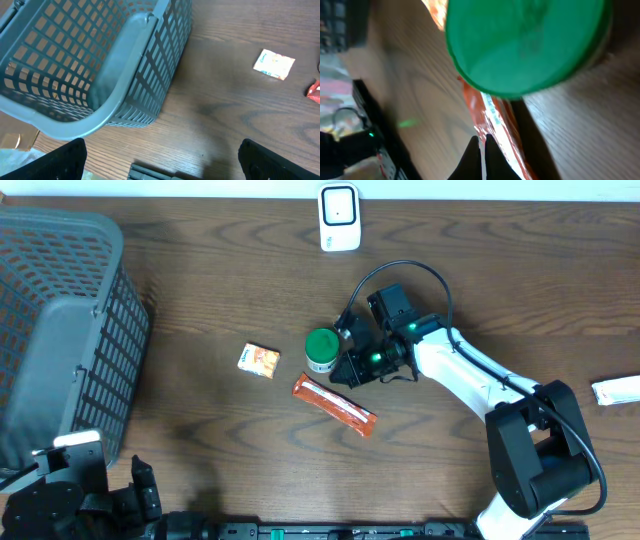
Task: Scan the item barcode
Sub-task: 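Lower the right gripper over the TOP bar and grasp it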
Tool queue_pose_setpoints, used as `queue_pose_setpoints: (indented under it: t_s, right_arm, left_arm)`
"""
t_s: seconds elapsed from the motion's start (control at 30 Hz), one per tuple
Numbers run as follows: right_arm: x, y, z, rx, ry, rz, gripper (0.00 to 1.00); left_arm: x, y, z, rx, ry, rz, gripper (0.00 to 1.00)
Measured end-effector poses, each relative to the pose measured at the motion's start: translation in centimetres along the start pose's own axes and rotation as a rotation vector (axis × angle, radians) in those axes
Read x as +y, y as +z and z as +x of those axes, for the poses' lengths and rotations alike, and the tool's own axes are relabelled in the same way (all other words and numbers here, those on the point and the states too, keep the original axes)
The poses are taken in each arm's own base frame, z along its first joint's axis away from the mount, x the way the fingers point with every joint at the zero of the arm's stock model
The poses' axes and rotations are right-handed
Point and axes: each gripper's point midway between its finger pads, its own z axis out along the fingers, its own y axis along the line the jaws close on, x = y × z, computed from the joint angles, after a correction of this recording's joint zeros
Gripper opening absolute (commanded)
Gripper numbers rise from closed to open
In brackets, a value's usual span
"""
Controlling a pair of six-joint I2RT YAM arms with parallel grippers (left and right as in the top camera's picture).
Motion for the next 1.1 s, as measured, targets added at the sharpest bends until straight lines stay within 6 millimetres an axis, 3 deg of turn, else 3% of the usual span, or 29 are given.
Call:
queue_pose_setpoints:
  t_s: [0.1, 0.23, 0.43, 0.97, 1.1]
  right_arm:
    - [0.9, 0.5, -1.0, -0.036, -0.005, -0.018, 0.01]
    - [1.2, 1.9, -0.7, -0.017, 0.012, -0.002, 0.01]
    - [-0.3, 4.5, 0.8, 0.045, 0.057, 0.074, 0.01]
    - [-0.9, 4.7, 0.9, 0.053, 0.047, 0.175, 0.01]
    - [-0.7, 3.2, 1.8, 0.077, 0.063, 0.212, 0.01]
  left_arm:
    - [0.0, 0.0, 0.0, 0.000, 0.000, 0.000, 0.97]
    - [0.0, 0.0, 0.0, 0.000, 0.000, 0.000, 0.97]
    - [0.0, 0.0, 0.0, 0.000, 0.000, 0.000, 0.97]
    - [0.0, 0.0, 0.0, 0.000, 0.000, 0.000, 0.97]
    - [0.0, 0.0, 0.0, 0.000, 0.000, 0.000, 0.97]
